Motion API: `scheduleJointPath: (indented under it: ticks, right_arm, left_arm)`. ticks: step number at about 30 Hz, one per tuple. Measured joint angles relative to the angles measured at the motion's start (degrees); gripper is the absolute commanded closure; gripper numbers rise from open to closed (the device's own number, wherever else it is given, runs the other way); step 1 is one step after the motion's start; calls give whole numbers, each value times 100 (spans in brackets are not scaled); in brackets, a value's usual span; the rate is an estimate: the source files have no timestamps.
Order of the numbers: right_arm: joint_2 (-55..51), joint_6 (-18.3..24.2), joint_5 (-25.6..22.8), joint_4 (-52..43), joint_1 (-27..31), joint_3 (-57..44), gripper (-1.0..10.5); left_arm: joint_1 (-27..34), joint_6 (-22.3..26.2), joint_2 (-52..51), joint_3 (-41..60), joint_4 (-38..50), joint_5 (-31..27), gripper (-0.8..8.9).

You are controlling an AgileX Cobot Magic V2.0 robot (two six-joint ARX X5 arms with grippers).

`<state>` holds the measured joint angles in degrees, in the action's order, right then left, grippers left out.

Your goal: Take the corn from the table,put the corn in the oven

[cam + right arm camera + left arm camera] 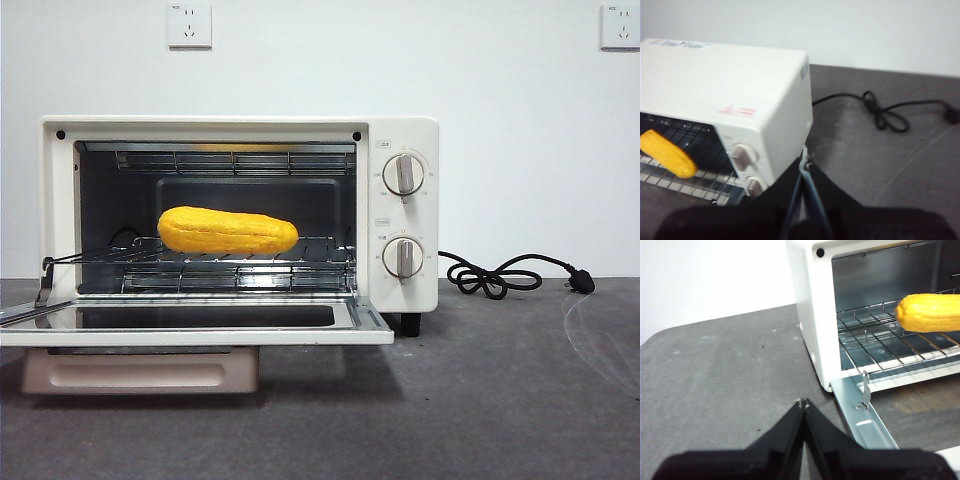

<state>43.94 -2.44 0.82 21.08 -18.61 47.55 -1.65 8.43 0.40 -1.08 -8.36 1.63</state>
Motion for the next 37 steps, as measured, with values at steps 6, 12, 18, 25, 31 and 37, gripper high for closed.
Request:
scheduleJointPath:
  ticks: [6,12,18,25,31,37]
  right_arm:
    - [-710,31,841,-1093,1923,-1720,946]
    - [-1768,31,-87,-1377,2022,-3152,946]
    - [-3093,-103,-105,-1384,2020,-4319,946]
    - [-4103,-160,-234,-1003,2013,-4618,946]
    - [-4341,-164,-247,-999,1950,-4618,946]
    - [-4343,-164,-245,-999,1943,-4618,946]
  left_arm:
    - [76,0,0,0,0,4,817]
    - [111,-4,0,0,0,-15,817]
    - [111,-4,0,0,0,-13,817]
    - [111,-4,0,0,0,-15,817]
    - [111,-4,0,0,0,-15,817]
    - [111,-7,0,0,0,-15,817]
